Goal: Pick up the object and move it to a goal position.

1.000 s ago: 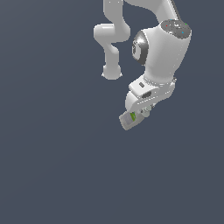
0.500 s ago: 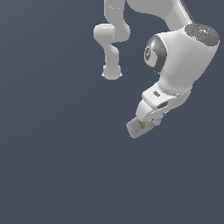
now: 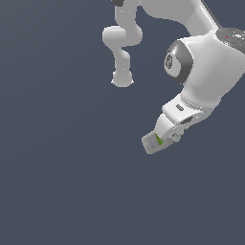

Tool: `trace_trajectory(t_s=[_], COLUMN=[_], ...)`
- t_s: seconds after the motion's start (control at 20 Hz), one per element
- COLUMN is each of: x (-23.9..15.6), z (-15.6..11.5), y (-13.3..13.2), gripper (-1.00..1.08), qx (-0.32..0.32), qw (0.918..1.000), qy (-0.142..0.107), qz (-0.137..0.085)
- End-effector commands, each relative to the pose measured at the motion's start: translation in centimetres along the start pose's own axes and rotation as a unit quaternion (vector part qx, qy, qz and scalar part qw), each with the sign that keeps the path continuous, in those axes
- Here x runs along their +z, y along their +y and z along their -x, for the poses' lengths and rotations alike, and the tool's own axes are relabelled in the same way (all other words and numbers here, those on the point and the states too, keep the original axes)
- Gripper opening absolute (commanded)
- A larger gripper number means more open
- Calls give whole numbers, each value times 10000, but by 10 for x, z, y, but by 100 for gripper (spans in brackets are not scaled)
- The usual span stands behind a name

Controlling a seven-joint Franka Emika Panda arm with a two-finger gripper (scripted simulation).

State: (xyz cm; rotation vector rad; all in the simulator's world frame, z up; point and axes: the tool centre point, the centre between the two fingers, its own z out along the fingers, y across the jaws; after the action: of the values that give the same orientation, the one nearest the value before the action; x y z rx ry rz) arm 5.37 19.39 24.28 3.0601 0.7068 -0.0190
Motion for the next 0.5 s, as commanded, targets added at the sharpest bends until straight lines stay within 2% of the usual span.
trace_trajectory(t_s=[0.0,0.45], x=[-7,-1], z=[-5,-7], y=[-1,-1], gripper=[-100,-100], qx=[-7,3], qw=[10000,10000], qy=[60,2], qz=[10,3])
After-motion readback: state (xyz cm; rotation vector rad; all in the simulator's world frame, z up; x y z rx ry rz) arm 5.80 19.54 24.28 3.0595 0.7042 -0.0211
